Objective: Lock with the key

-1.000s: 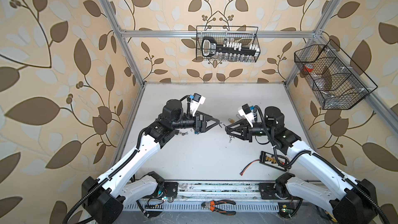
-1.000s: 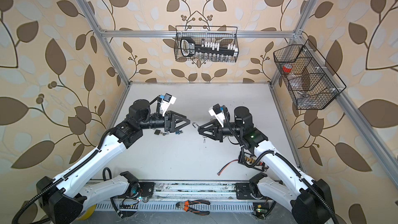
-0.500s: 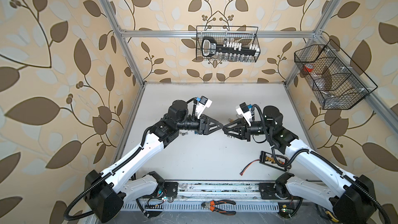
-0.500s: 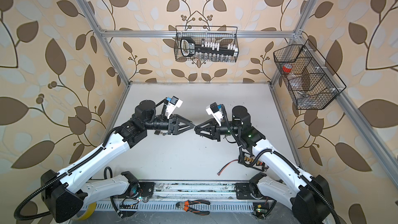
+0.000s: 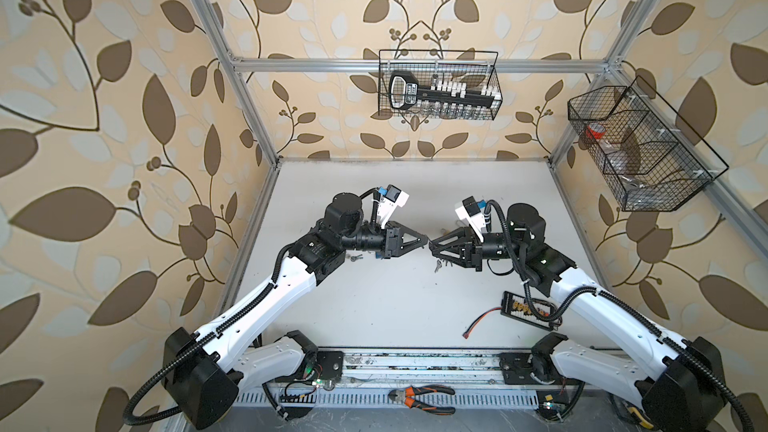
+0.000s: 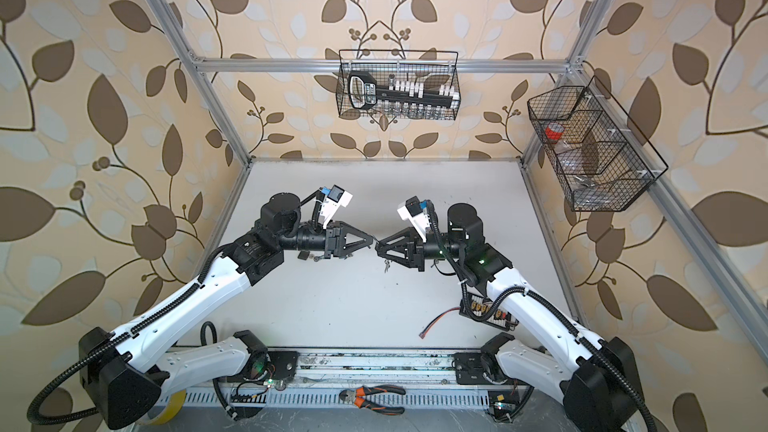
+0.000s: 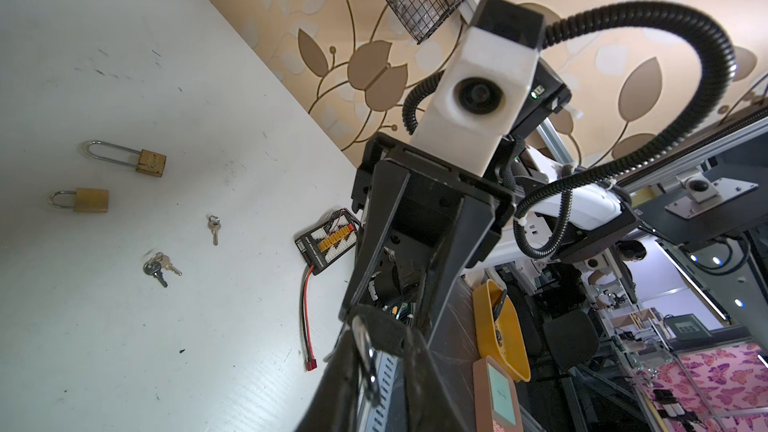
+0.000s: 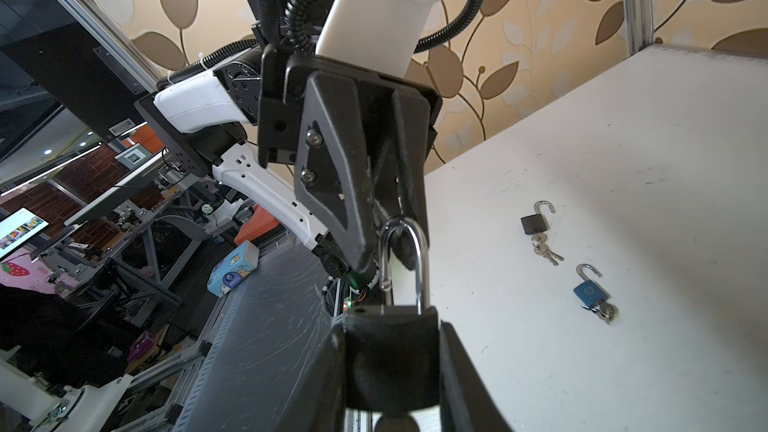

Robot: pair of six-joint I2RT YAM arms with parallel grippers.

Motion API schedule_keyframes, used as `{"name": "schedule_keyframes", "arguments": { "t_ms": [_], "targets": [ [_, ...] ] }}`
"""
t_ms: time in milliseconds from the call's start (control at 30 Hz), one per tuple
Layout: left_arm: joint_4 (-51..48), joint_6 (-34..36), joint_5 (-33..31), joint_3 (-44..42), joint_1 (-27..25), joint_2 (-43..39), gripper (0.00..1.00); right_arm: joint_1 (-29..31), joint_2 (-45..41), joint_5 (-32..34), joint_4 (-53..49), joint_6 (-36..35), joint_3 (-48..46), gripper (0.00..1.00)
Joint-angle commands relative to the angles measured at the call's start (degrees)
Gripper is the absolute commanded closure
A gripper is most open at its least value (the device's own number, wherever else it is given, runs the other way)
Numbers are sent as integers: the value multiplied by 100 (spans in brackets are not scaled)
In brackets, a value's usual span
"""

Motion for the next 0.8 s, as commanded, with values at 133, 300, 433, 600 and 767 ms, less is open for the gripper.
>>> {"name": "schedule_keyframes", "arguments": {
  "t_ms": [133, 300, 433, 600, 767],
  "targets": [
    [59, 91, -205, 349, -67, -62, 100, 26, -186, 163, -193, -283, 255, 100],
    [159, -77, -454, 284, -100, -204, 100, 66, -360, 508, -303, -451, 329, 90],
    [169, -257, -815, 188, -137, -343, 100, 125, -538, 989, -321, -558, 277, 71],
    [101, -481, -1105, 196, -154, -348, 100, 135, -781, 1600, -91, -505, 106, 55],
    [-105, -510, -1659, 213, -156, -528, 100, 137, -1105, 2345, 118, -405, -124, 40]
  ]
}}
